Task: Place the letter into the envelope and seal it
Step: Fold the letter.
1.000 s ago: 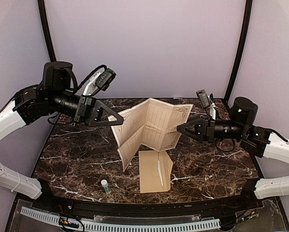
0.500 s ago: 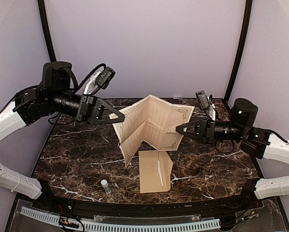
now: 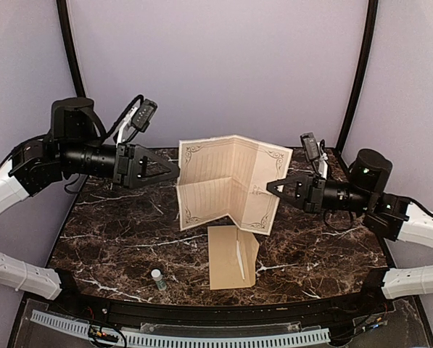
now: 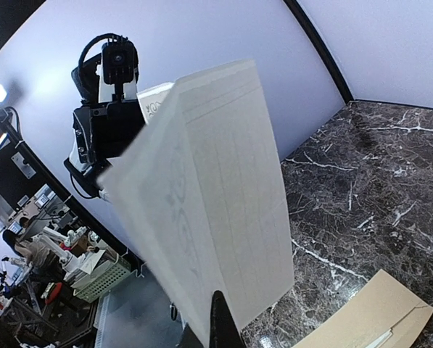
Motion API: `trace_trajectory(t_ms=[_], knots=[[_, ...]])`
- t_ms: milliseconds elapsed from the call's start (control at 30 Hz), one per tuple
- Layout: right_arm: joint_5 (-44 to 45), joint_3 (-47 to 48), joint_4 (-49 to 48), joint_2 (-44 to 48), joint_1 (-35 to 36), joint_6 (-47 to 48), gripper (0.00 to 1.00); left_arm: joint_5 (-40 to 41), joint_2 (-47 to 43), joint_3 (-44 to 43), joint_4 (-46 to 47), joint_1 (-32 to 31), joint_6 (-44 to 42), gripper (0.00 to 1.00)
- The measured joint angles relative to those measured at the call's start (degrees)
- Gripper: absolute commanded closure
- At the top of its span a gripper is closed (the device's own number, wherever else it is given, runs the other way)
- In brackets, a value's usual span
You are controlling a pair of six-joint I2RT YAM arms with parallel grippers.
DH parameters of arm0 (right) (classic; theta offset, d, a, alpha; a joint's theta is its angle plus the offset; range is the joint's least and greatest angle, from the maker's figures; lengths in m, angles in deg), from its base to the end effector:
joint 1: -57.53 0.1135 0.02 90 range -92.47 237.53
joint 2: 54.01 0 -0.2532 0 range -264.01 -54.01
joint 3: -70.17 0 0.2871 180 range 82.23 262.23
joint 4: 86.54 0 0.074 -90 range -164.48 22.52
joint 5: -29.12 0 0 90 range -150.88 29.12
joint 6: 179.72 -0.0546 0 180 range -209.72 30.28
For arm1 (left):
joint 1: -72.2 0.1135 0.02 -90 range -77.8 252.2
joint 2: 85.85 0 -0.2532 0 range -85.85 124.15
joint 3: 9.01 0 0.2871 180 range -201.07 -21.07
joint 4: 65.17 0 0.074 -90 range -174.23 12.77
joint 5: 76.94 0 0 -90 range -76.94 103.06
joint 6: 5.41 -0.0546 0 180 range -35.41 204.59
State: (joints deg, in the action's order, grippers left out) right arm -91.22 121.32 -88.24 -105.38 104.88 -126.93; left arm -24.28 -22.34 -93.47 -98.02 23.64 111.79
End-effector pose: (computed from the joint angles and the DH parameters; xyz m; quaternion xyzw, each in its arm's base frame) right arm 0.1627 0.2174 0.3133 -0.2462 0.6544 0.6001 0.3885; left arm 0.1672 -0.2394 0.4186 0.3345 0.6856 -0.5627 0.3184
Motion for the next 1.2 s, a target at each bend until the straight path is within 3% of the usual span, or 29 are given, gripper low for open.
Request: trace_trajectory(t_ms=[200, 567, 933, 1200], knots=[[0.3, 0.0, 0.8, 0.7, 0.0, 0.3, 1.0, 8.3, -5.5, 0.0, -0.9, 1.6, -0.6, 0.14], [-3.5, 4.3, 7.8, 0.7, 0.2, 2.6, 1.0, 14.4, -7.4, 1.8, -3.3, 15.8, 2.0, 0.13], [-5.9, 11.4, 11.1, -1.4, 2.7, 3.2, 1.0, 13.4, -2.2, 14.6, 2.2, 17.2, 6.4, 0.15], [-7.8, 19.4, 9.9, -7.9, 8.6, 3.6, 1.0, 10.0, -0.2, 20.4, 8.5, 17.2, 7.6, 0.16]])
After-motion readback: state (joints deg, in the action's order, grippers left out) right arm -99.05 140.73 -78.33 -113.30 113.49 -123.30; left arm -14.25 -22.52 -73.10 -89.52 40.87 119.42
